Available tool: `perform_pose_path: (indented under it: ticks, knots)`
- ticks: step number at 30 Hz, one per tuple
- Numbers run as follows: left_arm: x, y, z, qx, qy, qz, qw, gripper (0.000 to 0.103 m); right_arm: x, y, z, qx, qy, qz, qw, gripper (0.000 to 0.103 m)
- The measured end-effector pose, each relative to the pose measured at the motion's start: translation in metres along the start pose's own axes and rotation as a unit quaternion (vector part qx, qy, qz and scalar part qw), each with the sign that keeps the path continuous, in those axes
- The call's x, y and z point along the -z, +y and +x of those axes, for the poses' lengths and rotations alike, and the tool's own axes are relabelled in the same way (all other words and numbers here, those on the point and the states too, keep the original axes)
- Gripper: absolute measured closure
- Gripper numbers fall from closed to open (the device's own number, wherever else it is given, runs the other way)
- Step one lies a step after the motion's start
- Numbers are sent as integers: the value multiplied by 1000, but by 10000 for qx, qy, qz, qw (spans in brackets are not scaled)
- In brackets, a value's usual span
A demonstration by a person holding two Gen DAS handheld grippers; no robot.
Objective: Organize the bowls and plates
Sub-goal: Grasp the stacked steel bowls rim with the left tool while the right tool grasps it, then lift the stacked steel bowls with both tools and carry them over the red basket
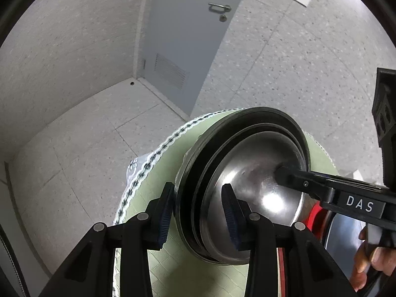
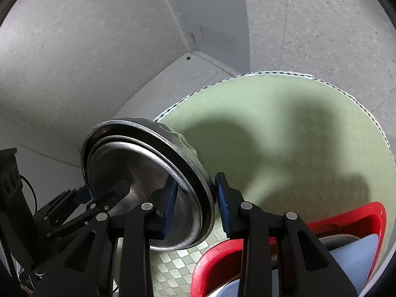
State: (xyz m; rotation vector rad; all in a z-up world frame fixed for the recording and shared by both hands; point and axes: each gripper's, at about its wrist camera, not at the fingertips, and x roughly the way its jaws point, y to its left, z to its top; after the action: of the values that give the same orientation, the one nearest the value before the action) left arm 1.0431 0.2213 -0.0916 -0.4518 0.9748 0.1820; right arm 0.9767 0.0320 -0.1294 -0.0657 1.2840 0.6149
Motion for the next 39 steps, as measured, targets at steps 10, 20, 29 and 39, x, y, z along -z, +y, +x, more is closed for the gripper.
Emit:
perform_pose_path:
  ticks: [10,20,29,39]
  knots:
    - [26,-3,4,-171,-120,-186,9996,73,-14,0,28,-174,295,-521,9981,72]
    - [26,20,19,-1,-85,-615,9981,66,-20,1,54,-586,542,-542,9953,70]
    - [15,25,22,15,24,-763,9971,69,-12,-21,58,-984,610,185,9931,70]
    - [0,20,-8,253,-84,-820,9963,70,-9,-28,21,-1086,277,222,9935,71]
